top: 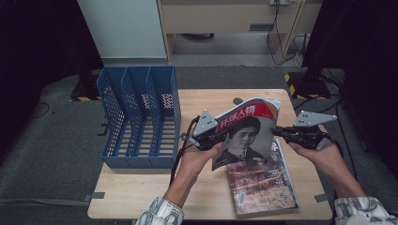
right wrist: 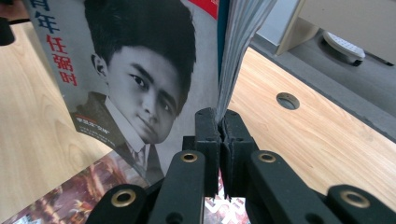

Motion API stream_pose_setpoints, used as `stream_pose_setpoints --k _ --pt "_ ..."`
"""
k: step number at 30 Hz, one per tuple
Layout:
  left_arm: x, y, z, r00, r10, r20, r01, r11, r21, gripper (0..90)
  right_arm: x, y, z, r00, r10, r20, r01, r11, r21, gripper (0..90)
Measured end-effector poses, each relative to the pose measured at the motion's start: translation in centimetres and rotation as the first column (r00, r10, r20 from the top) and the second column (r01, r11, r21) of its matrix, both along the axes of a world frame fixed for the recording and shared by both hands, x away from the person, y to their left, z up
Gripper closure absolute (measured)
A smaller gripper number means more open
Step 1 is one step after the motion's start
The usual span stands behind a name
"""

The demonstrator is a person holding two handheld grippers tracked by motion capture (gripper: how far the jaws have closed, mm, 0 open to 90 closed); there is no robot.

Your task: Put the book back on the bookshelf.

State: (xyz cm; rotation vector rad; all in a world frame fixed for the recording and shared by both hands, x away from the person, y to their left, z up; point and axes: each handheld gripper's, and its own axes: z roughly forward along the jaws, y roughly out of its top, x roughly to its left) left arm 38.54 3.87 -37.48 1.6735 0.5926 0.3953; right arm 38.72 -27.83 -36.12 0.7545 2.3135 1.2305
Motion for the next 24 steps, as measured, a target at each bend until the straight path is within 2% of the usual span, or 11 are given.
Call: stream_pose_setpoints --k 5,8,10,12,15,19,21,24 --pt "-0.1 -0.2 -0.2 0.9998 -0.021 -0.007 0.021 0.9997 -0.012 84.2 -0.4 -0.3 0.0 1.0000 0.005 -0.001 -0.005 1.000 0.000 87.4" --pt "-0.2 -0.1 -0.6 0.9994 -0.034 -0.004 0.034 0.9994 0.000 83.6 -0.5 -0.3 0.0 0.9999 0.011 0.001 -0.011 1.000 -0.001 87.4" --pt "-0.2 -0.1 -1.4 0.9994 -0.033 -0.006 0.033 0.9990 -0.029 82.0 -0.7 -0.3 0.0 0.9999 0.016 0.004 -0.016 1.000 0.000 87.5" --pt "-0.1 -0.1 -1.6 0.9994 -0.035 -0.009 0.034 0.9987 -0.038 80.9 -0.7 -0.3 0.0 0.9999 0.017 0.000 -0.017 1.000 0.001 87.4" --pt "0.0 0.0 -2.3 0.9991 -0.042 0.002 0.042 0.9946 -0.095 80.0 -0.7 -0.5 0.0 0.9997 0.023 0.001 -0.023 1.000 0.002 87.5" --pt "0.0 -0.1 -2.7 0.9989 -0.043 0.021 0.045 0.9912 -0.125 78.8 -0.6 -0.5 -0.1 0.9998 0.022 0.002 -0.022 1.000 0.004 87.5" --pt "0.1 -0.1 -3.0 0.9990 -0.041 0.019 0.043 0.9891 -0.140 78.8 -0.6 -0.5 -0.1 0.9998 0.020 -0.001 -0.020 1.000 0.003 87.5" --pt "0.2 -0.1 -3.3 0.9991 -0.038 0.018 0.040 0.9891 -0.142 78.8 -0.7 -0.5 -0.1 0.9997 0.023 0.000 -0.023 1.000 0.003 87.5"
